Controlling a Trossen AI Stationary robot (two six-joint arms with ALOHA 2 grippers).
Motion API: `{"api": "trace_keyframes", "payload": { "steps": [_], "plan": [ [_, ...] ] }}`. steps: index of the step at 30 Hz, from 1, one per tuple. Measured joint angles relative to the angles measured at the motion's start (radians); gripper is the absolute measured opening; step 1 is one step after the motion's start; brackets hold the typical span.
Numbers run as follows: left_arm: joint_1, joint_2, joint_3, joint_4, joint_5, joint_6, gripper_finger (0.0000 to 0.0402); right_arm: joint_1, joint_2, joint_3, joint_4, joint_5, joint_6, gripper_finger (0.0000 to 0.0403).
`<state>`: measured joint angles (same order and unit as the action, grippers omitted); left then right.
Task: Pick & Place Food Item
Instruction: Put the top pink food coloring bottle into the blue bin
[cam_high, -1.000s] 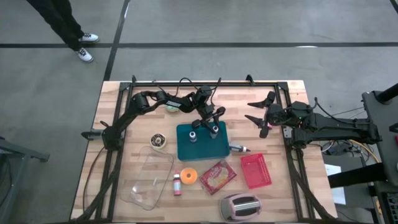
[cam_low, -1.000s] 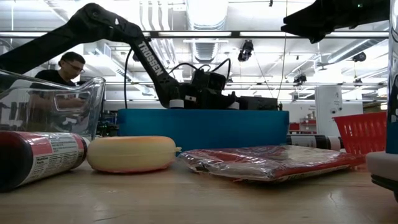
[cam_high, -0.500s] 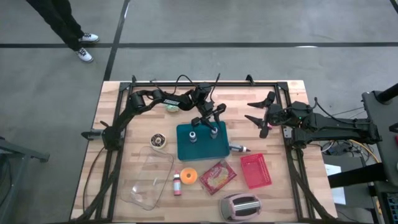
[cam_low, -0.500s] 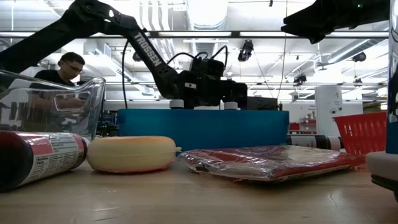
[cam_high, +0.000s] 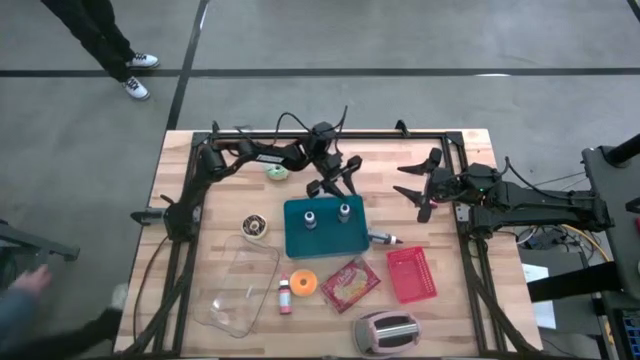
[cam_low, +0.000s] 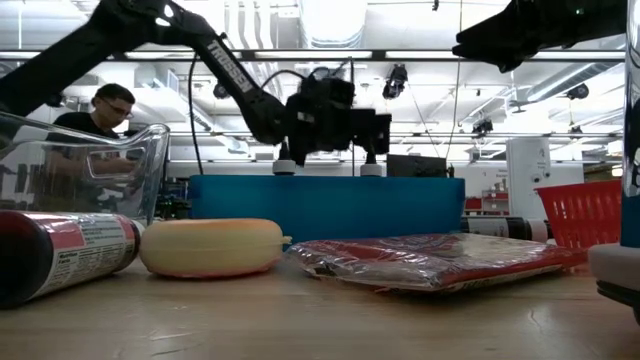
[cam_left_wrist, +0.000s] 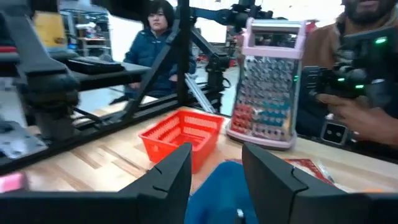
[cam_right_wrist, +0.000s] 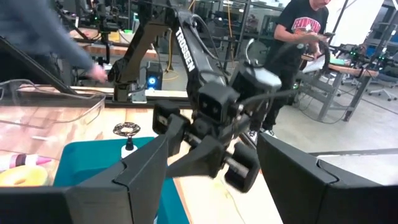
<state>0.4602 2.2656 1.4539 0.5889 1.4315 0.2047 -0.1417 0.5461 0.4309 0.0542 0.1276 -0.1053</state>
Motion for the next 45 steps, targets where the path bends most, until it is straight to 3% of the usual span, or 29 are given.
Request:
{"api": "trace_keyframes", "payload": {
  "steps": [6,14,23,30,35,45],
  "plan": [
    [0.002,-0.152,-0.113,-0.007,-0.222,0.018,0.0145,0.0,0.0,-0.001,-0.021,0.0,0.002,0.024],
    [-0.033,-0.47,-0.419,-0.003,-0.675,0.105,0.0145,0.0,0.0,-0.007,-0.024,0.002,0.009,0.024],
    [-0.078,-0.803,-0.759,0.1,-0.92,-0.018,0.0145,0.0,0.0,-0.009,-0.024,0.003,0.025,0.024],
    [-0.117,-1.025,-0.99,0.183,-1.167,-0.111,0.0145,0.0,0.027,-0.01,-0.02,0.004,0.028,0.024],
    [-0.152,-1.135,-1.094,0.193,-1.272,-0.141,0.0145,0.0,0.055,-0.01,-0.012,0.006,0.028,0.024],
    [-0.16,-1.22,-1.195,0.2,-1.299,-0.158,0.0145,0.0,0.095,-0.01,-0.014,0.033,0.05,0.024]
  ]
}}
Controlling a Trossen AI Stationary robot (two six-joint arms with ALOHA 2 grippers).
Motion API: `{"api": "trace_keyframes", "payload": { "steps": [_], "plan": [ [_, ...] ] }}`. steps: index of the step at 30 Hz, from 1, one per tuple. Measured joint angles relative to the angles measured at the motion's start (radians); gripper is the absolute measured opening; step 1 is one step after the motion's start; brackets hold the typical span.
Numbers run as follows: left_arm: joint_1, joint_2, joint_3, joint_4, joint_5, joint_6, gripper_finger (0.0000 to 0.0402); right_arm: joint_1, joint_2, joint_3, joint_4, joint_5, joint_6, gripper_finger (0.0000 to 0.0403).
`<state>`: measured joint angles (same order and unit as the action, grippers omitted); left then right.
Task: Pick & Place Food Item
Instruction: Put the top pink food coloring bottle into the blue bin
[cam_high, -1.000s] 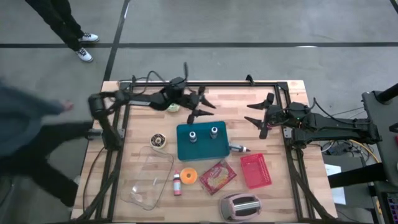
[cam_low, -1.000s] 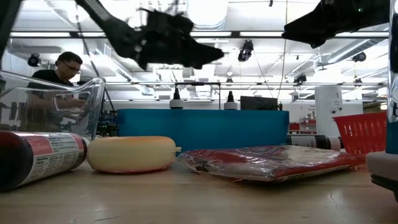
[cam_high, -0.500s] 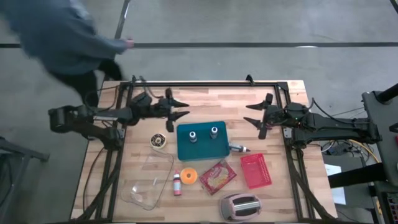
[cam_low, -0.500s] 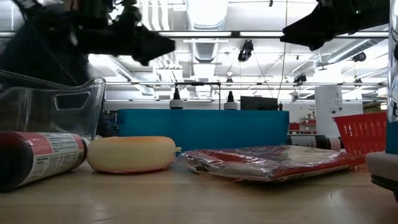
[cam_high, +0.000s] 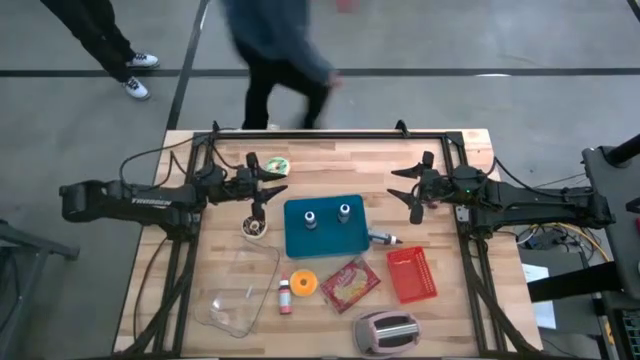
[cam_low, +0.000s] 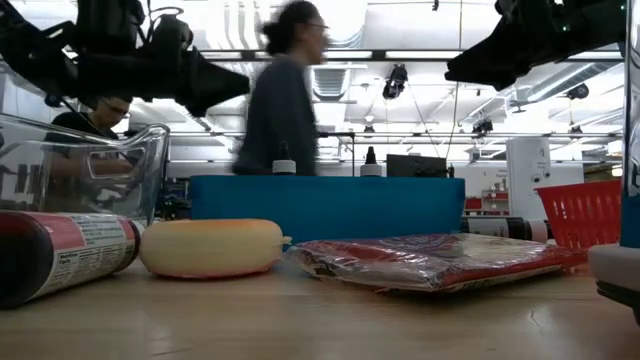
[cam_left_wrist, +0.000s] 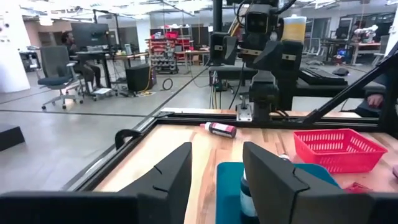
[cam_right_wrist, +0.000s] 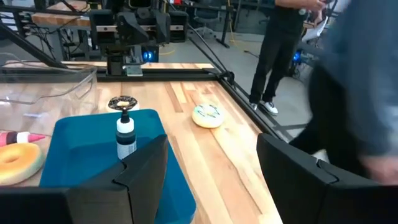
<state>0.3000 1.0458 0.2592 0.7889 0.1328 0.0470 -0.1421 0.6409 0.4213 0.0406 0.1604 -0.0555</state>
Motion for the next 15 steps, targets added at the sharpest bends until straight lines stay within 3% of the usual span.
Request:
{"api": "trace_keyframes", "payload": {
  "steps": [15],
  "plan": [
    [0.0,-0.001,-0.076,-0.015,-0.001,-0.01,0.0145,0.0,0.063,0.0,-0.007,0.0,0.027,0.024]
  ]
}}
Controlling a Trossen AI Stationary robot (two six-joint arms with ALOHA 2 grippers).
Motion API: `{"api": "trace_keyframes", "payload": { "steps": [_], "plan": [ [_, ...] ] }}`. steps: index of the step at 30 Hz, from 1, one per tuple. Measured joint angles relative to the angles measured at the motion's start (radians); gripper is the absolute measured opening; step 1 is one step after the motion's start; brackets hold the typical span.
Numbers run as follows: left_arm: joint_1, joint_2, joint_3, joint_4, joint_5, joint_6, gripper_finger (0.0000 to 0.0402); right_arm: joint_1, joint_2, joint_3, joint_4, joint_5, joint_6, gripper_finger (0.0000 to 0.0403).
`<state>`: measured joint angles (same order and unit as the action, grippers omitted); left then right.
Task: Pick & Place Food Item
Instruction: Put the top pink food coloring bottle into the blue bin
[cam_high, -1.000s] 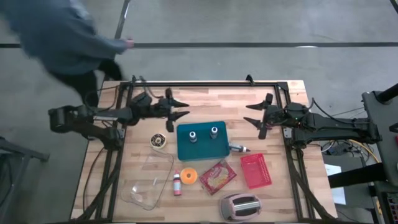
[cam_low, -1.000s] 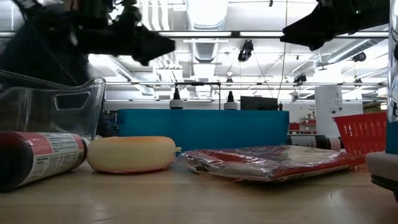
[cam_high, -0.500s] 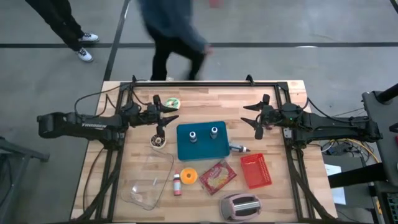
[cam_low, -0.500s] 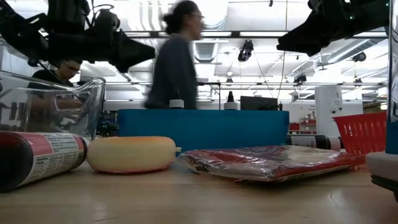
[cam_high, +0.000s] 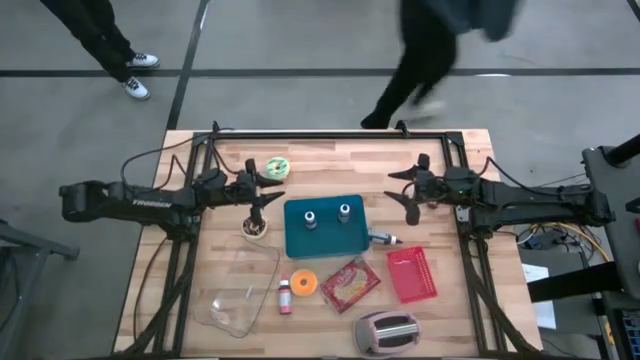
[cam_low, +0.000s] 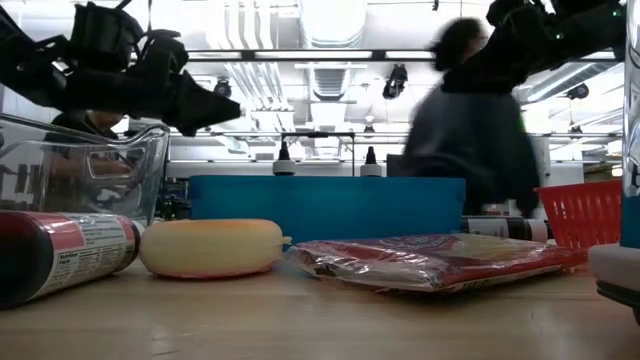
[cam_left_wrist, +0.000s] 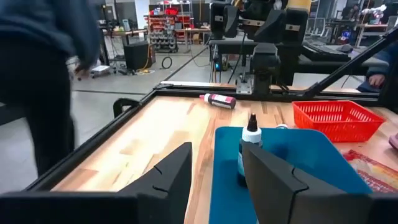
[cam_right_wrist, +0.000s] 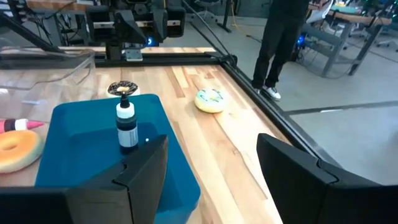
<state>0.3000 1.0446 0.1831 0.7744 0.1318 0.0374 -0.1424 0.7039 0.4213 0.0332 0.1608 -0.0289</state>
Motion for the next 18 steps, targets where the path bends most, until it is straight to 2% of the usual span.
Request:
{"api": "trace_keyframes", "payload": {
  "steps": [6,18],
  "plan": [
    [0.0,-0.003,-0.014,0.0,0.042,0.022,0.0145,0.0,0.039,0.0,-0.02,0.0,-0.001,0.024],
    [0.001,-0.003,-0.021,0.003,0.052,0.048,0.0145,0.0,0.051,-0.003,-0.271,-0.002,0.026,0.0239]
  ]
}}
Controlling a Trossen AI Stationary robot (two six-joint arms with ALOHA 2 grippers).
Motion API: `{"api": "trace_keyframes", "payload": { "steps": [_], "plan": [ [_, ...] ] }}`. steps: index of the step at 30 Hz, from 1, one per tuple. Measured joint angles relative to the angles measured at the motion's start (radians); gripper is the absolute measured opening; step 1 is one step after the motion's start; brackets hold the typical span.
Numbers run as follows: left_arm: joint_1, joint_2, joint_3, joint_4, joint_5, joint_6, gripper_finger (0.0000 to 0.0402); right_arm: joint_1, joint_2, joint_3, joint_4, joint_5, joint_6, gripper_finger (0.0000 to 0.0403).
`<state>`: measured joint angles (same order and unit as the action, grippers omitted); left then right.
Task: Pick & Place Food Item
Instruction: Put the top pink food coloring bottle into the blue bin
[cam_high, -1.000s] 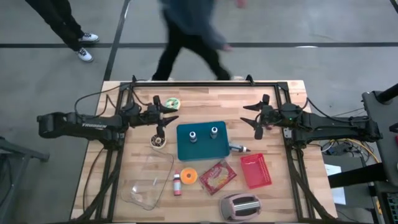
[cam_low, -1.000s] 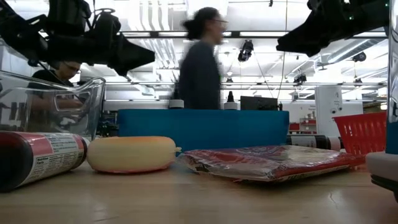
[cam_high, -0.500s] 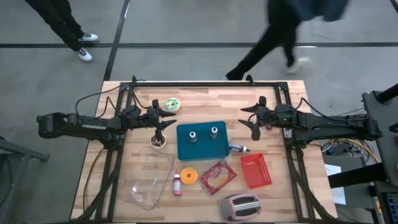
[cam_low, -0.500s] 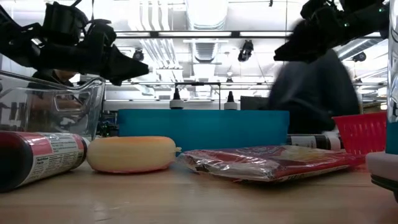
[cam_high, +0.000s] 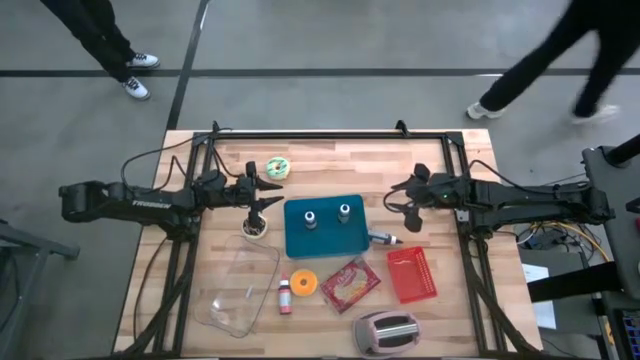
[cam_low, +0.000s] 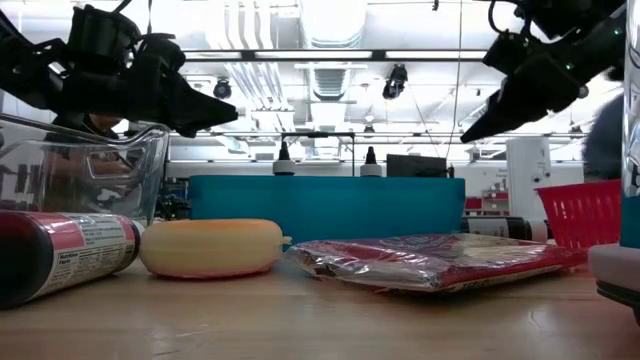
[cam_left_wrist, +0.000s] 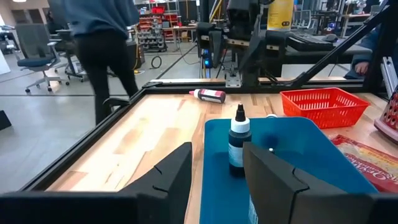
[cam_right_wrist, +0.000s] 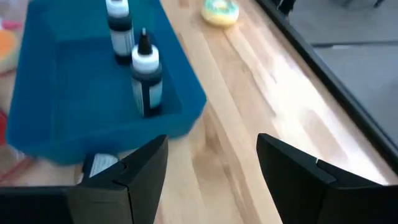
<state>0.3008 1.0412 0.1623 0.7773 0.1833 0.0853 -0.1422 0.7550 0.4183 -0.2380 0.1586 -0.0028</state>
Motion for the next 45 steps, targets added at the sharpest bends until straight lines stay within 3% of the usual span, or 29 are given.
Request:
{"api": "trace_keyframes", "payload": {
  "steps": [21,29,34,45],
  "plan": [
    [0.0,-0.001,0.001,0.027,-0.023,-0.065,0.0145,-0.006,0.002,0.024,-0.001,0.054,0.26,0.0221],
    [-0.001,-0.001,0.001,0.035,-0.022,-0.147,0.0145,-0.044,0.002,0.122,-0.213,0.1,0.403,0.0221],
    [-0.001,-0.001,0.001,0.035,-0.019,-0.15,0.0145,-0.044,0.002,0.145,-0.255,0.121,0.493,0.0221],
    [-0.001,0.0,0.0,0.038,-0.019,-0.146,0.0145,-0.044,0.002,0.135,-0.202,0.26,0.459,0.0221]
  ]
}}
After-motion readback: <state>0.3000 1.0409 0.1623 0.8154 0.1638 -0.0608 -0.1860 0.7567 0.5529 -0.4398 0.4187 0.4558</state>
